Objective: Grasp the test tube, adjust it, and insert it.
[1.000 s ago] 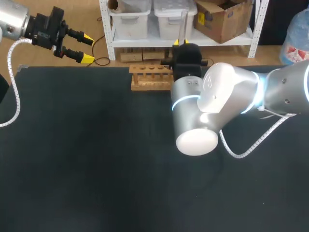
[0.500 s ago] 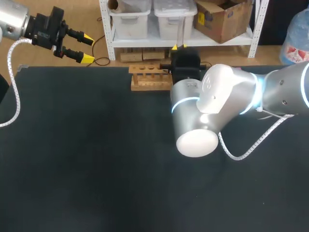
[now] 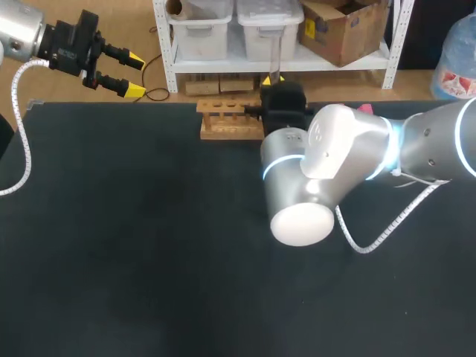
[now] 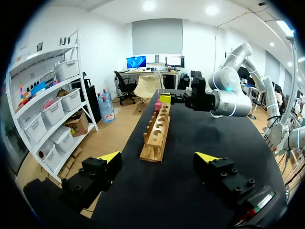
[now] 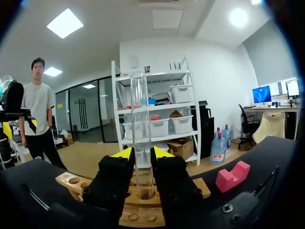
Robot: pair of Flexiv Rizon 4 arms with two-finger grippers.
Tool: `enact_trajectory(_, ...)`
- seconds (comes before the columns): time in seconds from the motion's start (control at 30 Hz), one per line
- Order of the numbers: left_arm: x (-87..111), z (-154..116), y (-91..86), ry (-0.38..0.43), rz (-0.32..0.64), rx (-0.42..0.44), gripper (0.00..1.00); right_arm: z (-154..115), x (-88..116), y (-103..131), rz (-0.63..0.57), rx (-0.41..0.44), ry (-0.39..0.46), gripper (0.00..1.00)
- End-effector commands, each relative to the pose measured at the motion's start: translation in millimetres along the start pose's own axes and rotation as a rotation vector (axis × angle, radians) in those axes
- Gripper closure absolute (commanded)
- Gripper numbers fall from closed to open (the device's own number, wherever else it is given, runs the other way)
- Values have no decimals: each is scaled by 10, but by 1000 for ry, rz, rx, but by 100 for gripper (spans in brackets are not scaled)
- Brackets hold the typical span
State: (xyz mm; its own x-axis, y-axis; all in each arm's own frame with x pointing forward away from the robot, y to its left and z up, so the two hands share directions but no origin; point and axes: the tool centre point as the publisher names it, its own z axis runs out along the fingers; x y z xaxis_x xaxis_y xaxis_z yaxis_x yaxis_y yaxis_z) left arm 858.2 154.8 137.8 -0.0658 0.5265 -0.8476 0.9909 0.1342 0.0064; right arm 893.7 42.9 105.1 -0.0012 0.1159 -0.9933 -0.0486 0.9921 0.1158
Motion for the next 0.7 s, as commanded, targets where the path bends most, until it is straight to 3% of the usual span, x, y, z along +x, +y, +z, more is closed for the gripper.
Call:
enact_trajectory(0.03, 4, 3, -26, -1, 2, -7, 0, -9, 30, -26, 5, -247, 3, 100)
enact_trajectory(0.7, 4, 3, -26, -1, 2, -7, 0, 26, 174, -92, 27, -224, 17, 100)
